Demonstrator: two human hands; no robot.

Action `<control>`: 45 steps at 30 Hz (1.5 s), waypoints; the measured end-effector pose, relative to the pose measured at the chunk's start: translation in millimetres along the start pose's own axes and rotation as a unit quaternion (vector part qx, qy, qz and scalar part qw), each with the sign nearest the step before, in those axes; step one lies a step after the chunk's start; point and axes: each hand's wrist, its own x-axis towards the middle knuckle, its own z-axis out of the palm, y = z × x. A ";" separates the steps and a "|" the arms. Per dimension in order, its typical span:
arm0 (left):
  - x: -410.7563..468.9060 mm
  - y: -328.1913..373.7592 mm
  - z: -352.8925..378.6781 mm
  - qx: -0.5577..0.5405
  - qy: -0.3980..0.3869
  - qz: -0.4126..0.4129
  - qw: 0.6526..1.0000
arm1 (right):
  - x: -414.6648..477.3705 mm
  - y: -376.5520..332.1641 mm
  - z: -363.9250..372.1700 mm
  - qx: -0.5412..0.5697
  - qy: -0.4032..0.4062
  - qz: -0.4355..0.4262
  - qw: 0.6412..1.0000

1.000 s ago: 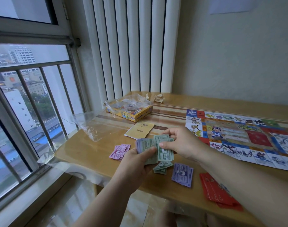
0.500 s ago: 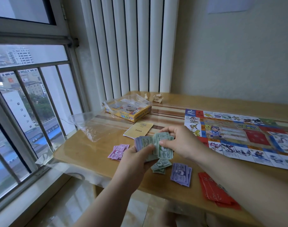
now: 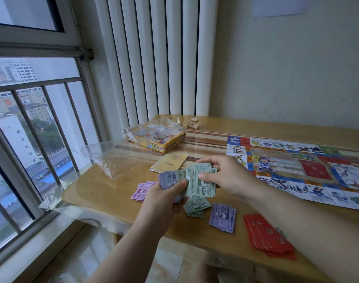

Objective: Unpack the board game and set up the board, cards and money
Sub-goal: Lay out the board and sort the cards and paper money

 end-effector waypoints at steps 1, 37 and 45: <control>-0.1 -0.2 -0.2 -0.003 0.002 -0.003 1.000 | -0.6 -0.1 0.1 -0.002 -0.003 0.000 1.000; 7.4 17.7 -26.2 -0.129 0.027 -0.014 0.991 | 4.9 31.2 23.1 -0.238 -0.005 0.039 0.970; -1.1 11.1 -19.4 -0.165 -0.046 -0.074 0.982 | 4.7 34.6 20.1 -0.361 0.075 -0.067 0.927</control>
